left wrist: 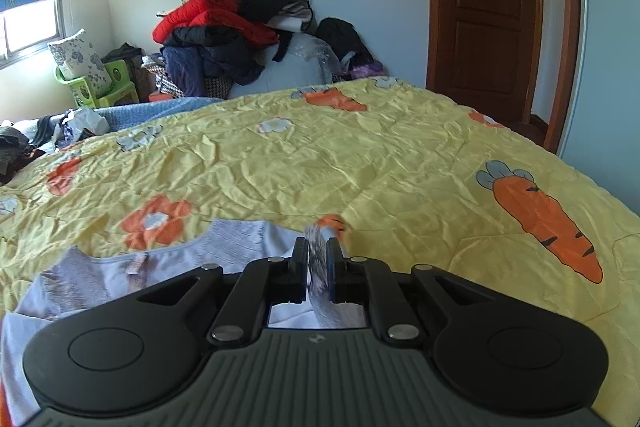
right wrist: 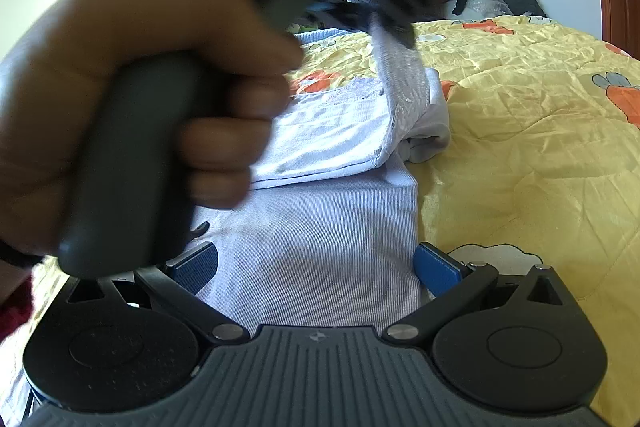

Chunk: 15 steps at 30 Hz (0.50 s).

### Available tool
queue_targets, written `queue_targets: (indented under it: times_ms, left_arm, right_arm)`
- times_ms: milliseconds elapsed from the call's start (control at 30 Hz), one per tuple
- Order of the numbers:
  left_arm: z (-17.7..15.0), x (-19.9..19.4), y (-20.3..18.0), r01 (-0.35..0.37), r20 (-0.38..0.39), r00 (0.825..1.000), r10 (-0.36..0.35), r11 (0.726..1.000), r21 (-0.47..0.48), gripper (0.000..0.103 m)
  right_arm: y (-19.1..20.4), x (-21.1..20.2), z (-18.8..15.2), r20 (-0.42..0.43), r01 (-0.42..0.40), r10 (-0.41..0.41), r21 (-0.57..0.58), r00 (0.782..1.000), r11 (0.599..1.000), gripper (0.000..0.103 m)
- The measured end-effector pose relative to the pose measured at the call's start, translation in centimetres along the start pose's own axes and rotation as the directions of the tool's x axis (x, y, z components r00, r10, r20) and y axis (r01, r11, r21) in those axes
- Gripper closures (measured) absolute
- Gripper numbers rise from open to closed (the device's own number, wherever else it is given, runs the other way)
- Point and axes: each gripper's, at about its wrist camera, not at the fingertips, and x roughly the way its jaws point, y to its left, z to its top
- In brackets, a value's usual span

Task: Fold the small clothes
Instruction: 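Lower the held sleeve onto the first folded sleeve with the left gripper, then open the left gripper to release the lace cuff onto the shirt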

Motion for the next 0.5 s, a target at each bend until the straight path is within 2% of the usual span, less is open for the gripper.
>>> queue_targets:
  times_ms: [67, 200, 267, 333, 433, 500]
  left_arm:
    - [-0.1, -0.8, 1.9, -0.023, 0.004, 1.0, 0.024, 0.999, -0.036, 0.091]
    - [-0.7, -2.5, 7.1, -0.054, 0.01, 0.998, 0.057, 0.98, -0.19, 0.085]
    - [-1.4, -3.2, 9.5, -0.108, 0.012, 0.993, 0.114, 0.967, -0.232, 0.076]
    - [-2.2, -3.9, 11.3, -0.167, 0.011, 0.985, 0.175, 0.956, -0.241, 0.068]
    - [-3.6, -4.4, 13.2, -0.247, 0.002, 0.967, 0.254, 0.943, -0.221, 0.047]
    - [-4.7, -4.8, 14.2, -0.308, -0.002, 0.949, 0.315, 0.929, -0.204, 0.043]
  right_arm:
    - [-0.1, 0.0, 0.0, 0.002, -0.004, 0.004, 0.004, 1.0, 1.0, 0.0]
    - [-0.2, -0.2, 0.0, 0.002, -0.003, 0.003, 0.004, 1.0, 1.0, 0.0]
    - [-0.5, -0.4, 0.0, 0.01, -0.011, 0.011, 0.019, 1.0, 1.0, 0.0]
    - [-1.1, -0.6, 0.1, 0.023, -0.017, 0.016, 0.053, 1.0, 0.998, 0.0]
    - [-1.3, -0.7, 0.4, 0.033, 0.011, -0.012, 0.038, 0.999, 0.999, 0.0]
    - [-1.0, -0.7, 0.9, 0.066, 0.054, -0.053, -0.01, 0.996, 0.999, 0.0]
